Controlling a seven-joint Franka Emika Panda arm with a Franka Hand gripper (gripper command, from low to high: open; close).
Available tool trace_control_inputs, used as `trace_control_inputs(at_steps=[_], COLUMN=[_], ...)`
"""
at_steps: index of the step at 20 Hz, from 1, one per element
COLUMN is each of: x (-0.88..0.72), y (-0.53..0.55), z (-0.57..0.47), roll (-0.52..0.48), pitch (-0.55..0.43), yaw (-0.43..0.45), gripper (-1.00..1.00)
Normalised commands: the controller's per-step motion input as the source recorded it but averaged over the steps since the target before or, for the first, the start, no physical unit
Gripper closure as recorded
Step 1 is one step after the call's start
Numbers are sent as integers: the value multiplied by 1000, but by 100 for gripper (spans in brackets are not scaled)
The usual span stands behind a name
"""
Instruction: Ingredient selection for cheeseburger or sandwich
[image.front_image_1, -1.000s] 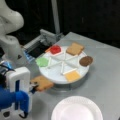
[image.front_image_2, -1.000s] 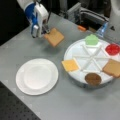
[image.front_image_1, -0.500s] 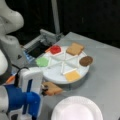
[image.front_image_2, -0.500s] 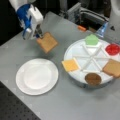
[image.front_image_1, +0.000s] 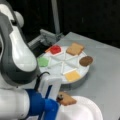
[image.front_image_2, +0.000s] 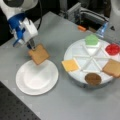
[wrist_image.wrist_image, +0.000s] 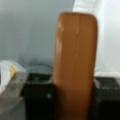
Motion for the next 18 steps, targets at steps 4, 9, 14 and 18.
trace_control_inputs(at_steps=[4,9,14,18], x=[514,362,271,245], y=[-187,-95,-13,-10], z=[-166,-118,-44,-31], roll=[-189,-254,-214,-136], pitch=[229,191,121,97], yaw=[238,222,179,166], gripper=[100,100,100,100])
